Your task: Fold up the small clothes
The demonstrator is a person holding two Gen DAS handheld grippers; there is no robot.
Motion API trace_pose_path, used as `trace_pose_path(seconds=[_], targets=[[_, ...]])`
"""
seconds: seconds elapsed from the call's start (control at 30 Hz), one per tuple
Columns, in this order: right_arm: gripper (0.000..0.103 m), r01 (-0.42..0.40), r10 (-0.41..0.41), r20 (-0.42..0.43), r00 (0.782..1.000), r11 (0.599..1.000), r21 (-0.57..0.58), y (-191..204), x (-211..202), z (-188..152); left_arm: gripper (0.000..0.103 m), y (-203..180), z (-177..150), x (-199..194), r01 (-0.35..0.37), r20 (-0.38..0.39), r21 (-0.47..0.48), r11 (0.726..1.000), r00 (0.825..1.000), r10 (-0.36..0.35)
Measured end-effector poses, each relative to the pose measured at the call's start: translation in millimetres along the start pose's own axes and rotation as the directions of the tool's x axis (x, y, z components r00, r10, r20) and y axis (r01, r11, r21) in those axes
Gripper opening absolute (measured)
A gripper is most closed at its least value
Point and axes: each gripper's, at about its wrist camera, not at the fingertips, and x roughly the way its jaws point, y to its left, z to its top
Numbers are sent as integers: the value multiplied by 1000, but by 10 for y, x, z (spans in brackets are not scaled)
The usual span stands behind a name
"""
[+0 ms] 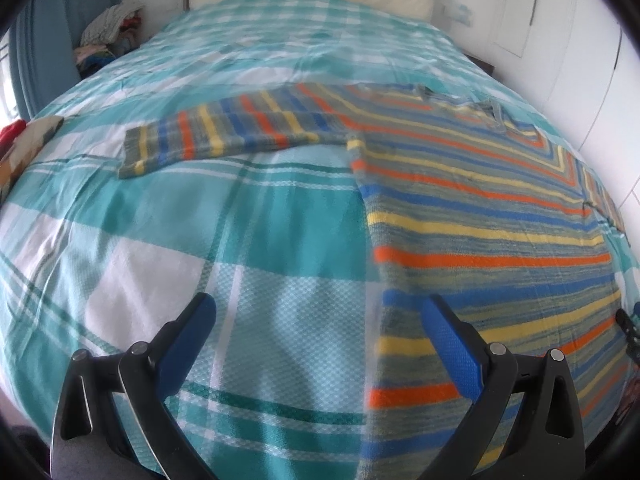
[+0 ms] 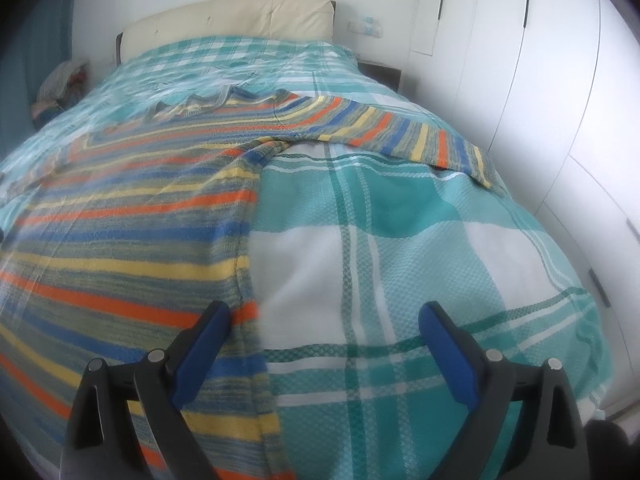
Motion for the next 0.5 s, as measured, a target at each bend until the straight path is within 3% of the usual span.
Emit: trace_pose_path(seconds=[0.5], targets=[[94,13,-13,6,1000,1000,-17,22,-14,4,102,45,-6,37,-6,-18,-25,1000,1000,5]])
